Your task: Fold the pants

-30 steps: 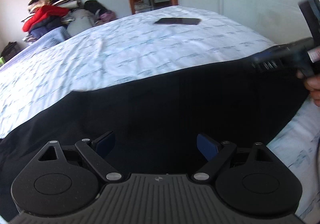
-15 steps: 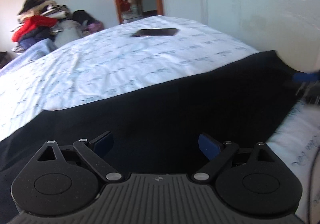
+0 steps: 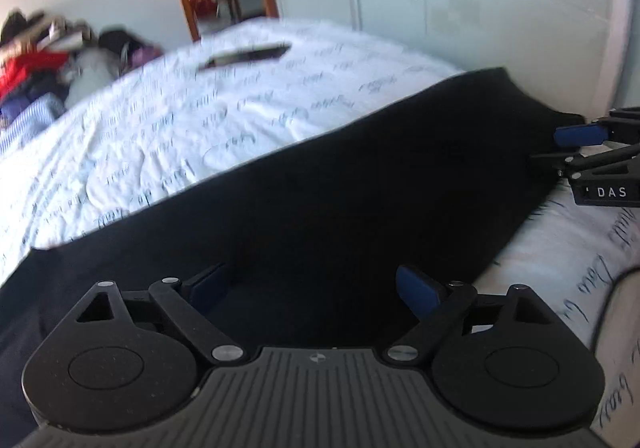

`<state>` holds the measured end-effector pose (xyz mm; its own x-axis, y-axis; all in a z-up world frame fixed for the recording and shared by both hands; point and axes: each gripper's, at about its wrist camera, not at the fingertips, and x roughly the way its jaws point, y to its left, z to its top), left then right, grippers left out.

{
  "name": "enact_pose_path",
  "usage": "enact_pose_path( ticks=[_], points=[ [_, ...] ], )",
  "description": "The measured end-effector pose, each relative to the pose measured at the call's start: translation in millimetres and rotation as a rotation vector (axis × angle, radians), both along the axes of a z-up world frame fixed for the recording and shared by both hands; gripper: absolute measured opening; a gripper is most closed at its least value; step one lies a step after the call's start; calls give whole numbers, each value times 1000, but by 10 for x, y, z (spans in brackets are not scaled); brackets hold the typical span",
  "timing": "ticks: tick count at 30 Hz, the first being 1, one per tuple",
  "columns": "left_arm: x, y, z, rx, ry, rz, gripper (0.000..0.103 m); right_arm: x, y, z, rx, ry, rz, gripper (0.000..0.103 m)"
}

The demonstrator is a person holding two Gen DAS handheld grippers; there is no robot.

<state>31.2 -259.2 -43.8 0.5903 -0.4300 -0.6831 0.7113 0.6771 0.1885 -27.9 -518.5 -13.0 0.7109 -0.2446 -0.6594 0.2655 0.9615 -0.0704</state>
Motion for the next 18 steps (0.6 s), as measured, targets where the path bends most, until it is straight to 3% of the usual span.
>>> enact_pose_path(
  ticks=[2, 7, 9, 11, 12, 14, 16, 18],
  points=[
    [-26, 2, 1, -2, -29, 22, 94, 17, -85, 74, 30, -45, -19, 53],
    [124, -30, -64, -36, 63, 82, 98, 496, -343, 91, 129, -152, -54, 53],
    [108, -11, -100, -44, 42, 102, 103, 776, -466, -3, 179, -129, -49, 53],
    [77, 9, -140, -58, 23, 107, 103, 978, -580, -124, 140, -65, -102, 53],
    [61, 18, -154, -66, 11, 111, 103, 986, -635, -127, 123, -72, -139, 60],
    [11, 17, -174, -69, -26, 106, 103, 916, -687, -32, 130, -98, -226, 53],
    [-42, 2, -205, -68, -74, 91, 102, 801, -562, 65, 96, -132, -169, 48],
    [-77, -8, -227, -72, -102, 89, 102, 752, -464, 33, 98, -75, -52, 53]
  ],
)
